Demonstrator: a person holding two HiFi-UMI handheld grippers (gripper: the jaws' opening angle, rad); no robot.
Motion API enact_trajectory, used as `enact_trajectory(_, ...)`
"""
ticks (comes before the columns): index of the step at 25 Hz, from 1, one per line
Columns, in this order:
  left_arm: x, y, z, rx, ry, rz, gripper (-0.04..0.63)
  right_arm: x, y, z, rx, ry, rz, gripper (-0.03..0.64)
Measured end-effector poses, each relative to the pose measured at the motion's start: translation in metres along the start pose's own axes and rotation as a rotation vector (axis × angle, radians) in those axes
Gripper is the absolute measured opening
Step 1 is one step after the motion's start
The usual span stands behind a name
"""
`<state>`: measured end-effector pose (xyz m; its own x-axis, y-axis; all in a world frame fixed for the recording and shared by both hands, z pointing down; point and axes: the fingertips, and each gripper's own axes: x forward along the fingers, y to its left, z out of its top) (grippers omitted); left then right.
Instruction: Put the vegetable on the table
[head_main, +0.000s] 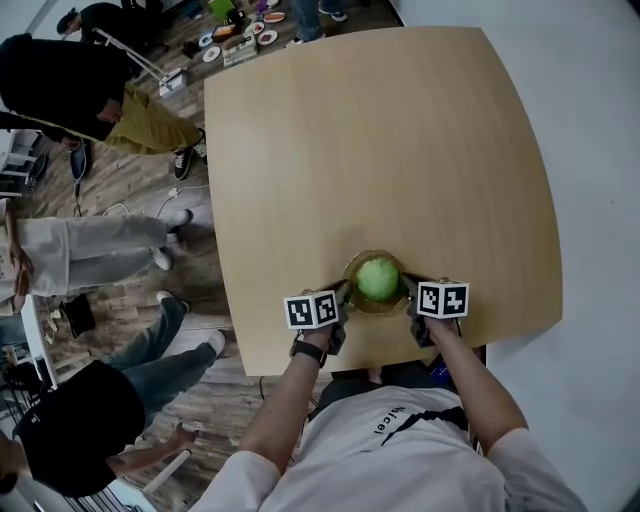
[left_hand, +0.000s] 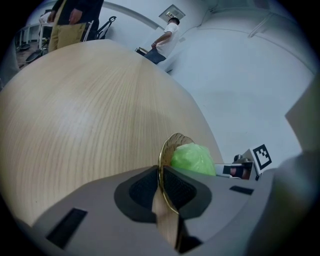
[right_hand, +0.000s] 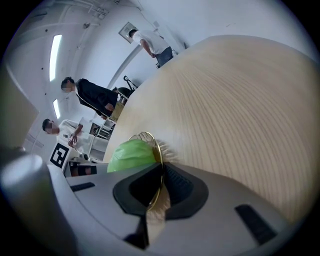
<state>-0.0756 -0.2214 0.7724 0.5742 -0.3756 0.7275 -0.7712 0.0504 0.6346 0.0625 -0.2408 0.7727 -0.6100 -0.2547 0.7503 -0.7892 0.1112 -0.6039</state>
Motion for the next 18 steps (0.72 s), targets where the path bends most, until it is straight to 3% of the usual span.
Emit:
enact_trajectory(3,-0.008,0.001,0.006,-0.001,-0.004,-0.022,0.050,-0.008,0.003,0.004,-0.022,-0.003,-0.003,0.025)
enact_trajectory(7,-0.022,0.005,0.011,0.015,-0.019,-0.007,0.067,-0.027,0.000,0.017,-0.097,-0.042,-0.079,0.025)
enact_trajectory(11,-0.043,-0.005,0.014,0.041,-0.079,-0.005,0.064,-0.043,0.007,0.016,-0.158,-0.075,-0.127,0.023)
enact_trajectory(18,-0.095,-0.060,0.018,0.125,-0.192,-0.109,0.017,-0.078,0.066,0.006,-0.207,-0.182,-0.068,0.018)
